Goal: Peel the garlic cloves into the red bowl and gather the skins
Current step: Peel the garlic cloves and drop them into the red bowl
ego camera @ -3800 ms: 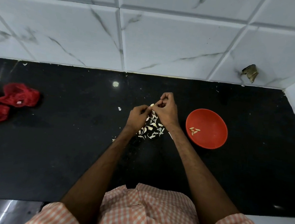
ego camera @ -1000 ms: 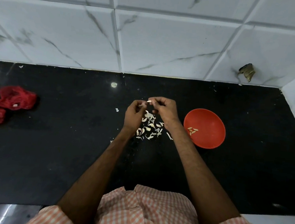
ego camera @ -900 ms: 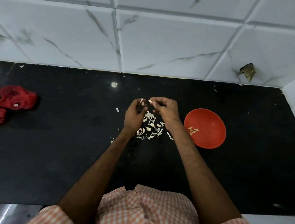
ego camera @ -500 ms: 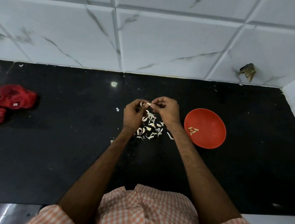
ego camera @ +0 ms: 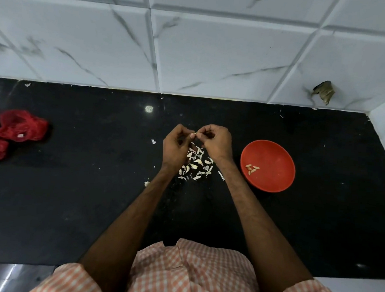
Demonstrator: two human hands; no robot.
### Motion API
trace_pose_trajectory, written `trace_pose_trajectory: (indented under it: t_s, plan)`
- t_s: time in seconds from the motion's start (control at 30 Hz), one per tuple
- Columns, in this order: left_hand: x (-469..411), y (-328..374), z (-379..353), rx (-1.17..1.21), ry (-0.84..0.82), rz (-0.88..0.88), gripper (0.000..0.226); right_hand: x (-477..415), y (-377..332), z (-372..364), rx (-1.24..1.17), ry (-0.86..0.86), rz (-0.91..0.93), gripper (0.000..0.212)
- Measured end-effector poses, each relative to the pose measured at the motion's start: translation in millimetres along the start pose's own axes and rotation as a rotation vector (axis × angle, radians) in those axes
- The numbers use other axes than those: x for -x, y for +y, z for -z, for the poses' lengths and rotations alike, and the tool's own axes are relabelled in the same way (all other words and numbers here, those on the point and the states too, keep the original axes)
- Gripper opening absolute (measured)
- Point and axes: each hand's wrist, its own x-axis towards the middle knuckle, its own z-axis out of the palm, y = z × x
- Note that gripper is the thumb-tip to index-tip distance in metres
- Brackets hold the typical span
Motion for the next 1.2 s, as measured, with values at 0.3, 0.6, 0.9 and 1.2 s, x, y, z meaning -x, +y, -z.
trace_pose_trajectory:
  t_s: [0.3, 0.6, 0.9, 1.2]
  plan:
    - [0, -6, 0, 0.04, 0.057, 0.069, 0.008, 1, -1, -6, 0.086, -0.075, 0.035, 0.001]
    - [-4, -8, 6, 0.071, 0.042, 0.018, 0.008, 2, 0, -7, -0.039, -0.064, 0.032, 0.007]
    - [-4, -8, 3, 0.16, -0.041, 0.195, 0.023, -1, 2, -2, 0.064, 0.006, 0.156, 0.009]
    - [-6, -11, 9, 0.295, -0.049, 0.227, 0.015, 1, -1, -3, 0.077, -0.048, 0.212, 0.012]
